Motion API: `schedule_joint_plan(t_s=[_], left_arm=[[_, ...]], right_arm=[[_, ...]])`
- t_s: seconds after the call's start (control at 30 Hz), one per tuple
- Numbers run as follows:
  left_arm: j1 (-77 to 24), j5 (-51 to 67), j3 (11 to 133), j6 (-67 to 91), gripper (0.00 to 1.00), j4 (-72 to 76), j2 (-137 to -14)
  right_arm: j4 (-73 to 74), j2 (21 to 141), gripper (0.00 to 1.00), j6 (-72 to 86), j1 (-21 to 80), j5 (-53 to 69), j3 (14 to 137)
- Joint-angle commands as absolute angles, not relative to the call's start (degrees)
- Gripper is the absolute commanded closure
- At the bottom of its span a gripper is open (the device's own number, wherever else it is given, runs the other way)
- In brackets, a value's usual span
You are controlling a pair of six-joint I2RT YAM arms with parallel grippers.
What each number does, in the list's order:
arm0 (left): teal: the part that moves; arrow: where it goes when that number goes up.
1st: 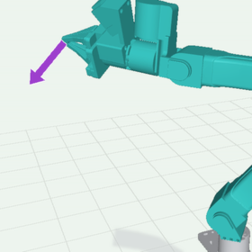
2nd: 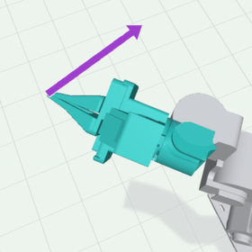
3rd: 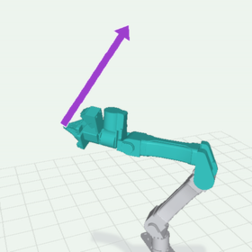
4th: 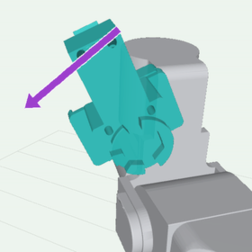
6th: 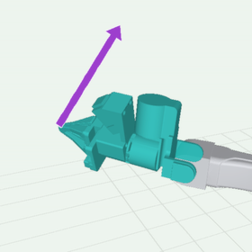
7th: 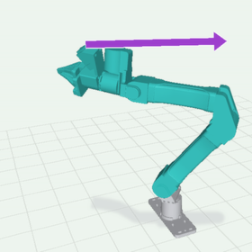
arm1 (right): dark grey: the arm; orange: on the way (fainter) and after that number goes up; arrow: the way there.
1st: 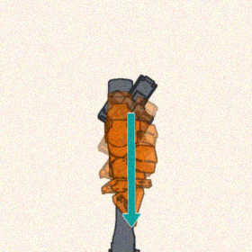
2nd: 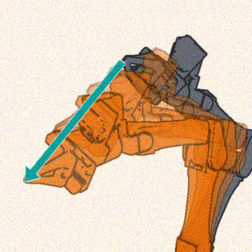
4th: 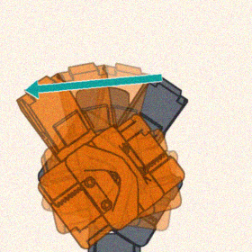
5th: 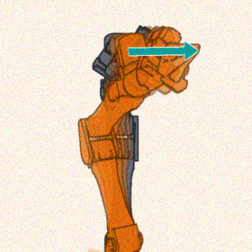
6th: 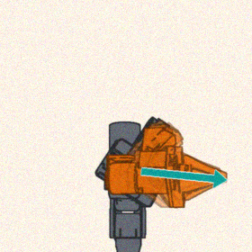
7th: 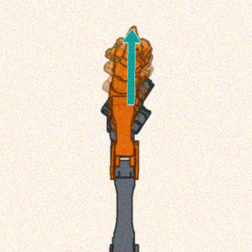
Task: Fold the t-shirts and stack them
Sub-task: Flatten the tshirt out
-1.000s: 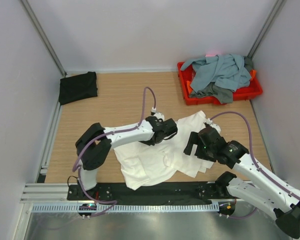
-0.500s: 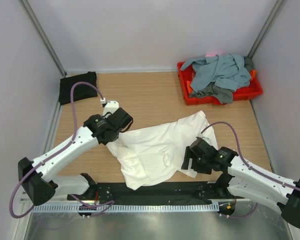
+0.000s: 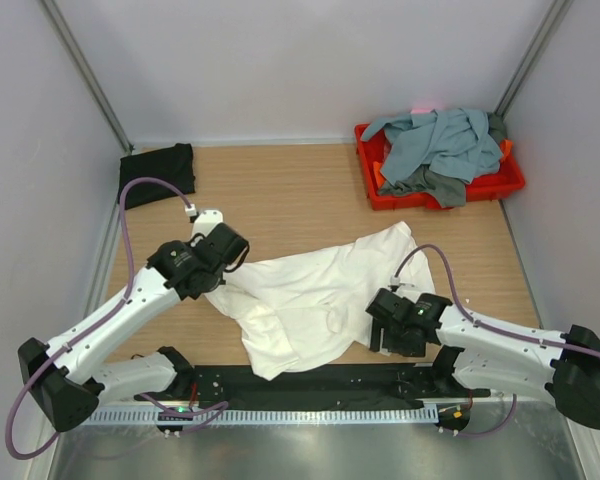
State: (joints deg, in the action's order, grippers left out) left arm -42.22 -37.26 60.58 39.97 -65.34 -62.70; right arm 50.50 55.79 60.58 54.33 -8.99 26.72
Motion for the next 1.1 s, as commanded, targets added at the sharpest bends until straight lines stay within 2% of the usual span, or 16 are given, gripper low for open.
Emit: schedule_joint_plan(t_s=[0.0, 0.1, 0.27, 0.33, 0.4, 0.43, 0.6, 0.8, 0.9, 1.07], left_arm=[[-41.75, -37.18, 60.29, 39.03, 1.0, -63.28, -61.0], [-41.57, -37.0, 59.94, 38.67, 1.0, -62.93, -60.56], [-41.4, -37.0, 59.59, 38.67, 1.0, -62.67, -59.68], [-41.31, -36.91, 59.59, 38.67, 1.0, -62.58, -59.42], [-41.31, -37.0, 59.59, 38.67, 1.0, -62.75, -59.33], [-41.31, -37.0, 59.68, 38.67, 1.0, -62.67, -59.24], [-41.31, -35.6, 64.24, 38.06, 1.0, -64.95, -58.54], [-41.31, -32.61, 76.01, 32.7, 1.0, -65.57, -54.5], [-41.31, -32.08, 86.26, 28.31, 1.0, -65.92, -54.93], [-41.31, -31.47, 100.44, 21.55, 1.0, -68.38, -57.13]], right_arm=[[46.85, 58.0, 0.27, 62.05, 54.67, -10.47, 27.51], [44.39, 59.41, 0.38, 62.05, 54.67, -10.46, 27.16], [42.8, 60.82, 0.66, 61.35, 54.67, -10.02, 28.91], [42.89, 61.08, 0.73, 60.65, 54.67, -9.85, 29.96], [43.33, 61.0, 0.87, 60.38, 54.75, -10.02, 31.02], [43.85, 60.82, 0.98, 60.12, 54.67, -10.54, 32.33], [49.64, 59.33, 0.98, 56.61, 54.67, -17.03, 43.65], [59.4, 62.31, 0.99, 48.72, 54.67, -29.5, 74.57], [62.13, 65.99, 0.99, 42.14, 54.58, -34.61, 96.24], [63.54, 70.83, 0.99, 32.36, 54.58, -38.06, 118.62]])
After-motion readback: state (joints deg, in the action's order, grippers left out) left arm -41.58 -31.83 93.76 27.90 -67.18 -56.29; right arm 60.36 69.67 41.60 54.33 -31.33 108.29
